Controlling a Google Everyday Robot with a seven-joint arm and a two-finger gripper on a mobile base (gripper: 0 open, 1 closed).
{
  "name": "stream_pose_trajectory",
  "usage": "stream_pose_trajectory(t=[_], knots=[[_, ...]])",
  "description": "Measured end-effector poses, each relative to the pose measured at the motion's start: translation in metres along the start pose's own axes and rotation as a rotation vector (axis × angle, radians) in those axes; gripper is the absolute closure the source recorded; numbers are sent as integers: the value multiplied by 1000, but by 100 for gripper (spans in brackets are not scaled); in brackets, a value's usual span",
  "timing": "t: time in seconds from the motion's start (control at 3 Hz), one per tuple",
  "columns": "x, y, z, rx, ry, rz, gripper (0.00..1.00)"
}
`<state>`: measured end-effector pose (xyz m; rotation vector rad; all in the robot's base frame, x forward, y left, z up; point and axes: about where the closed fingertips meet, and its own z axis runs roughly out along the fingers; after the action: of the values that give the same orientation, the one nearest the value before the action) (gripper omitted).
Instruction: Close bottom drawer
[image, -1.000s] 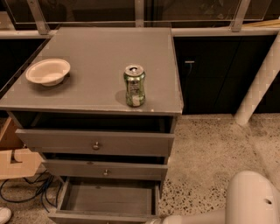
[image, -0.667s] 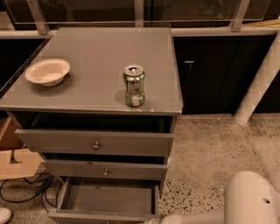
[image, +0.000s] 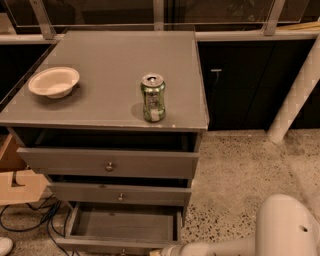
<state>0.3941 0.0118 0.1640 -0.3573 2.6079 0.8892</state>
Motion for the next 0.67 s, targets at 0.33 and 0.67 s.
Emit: stream_pose_trajectory(t=[0.33, 0.67], knots=[[-17, 5, 6, -6, -29, -7, 100], [-39, 12, 13, -22, -63, -20, 100]])
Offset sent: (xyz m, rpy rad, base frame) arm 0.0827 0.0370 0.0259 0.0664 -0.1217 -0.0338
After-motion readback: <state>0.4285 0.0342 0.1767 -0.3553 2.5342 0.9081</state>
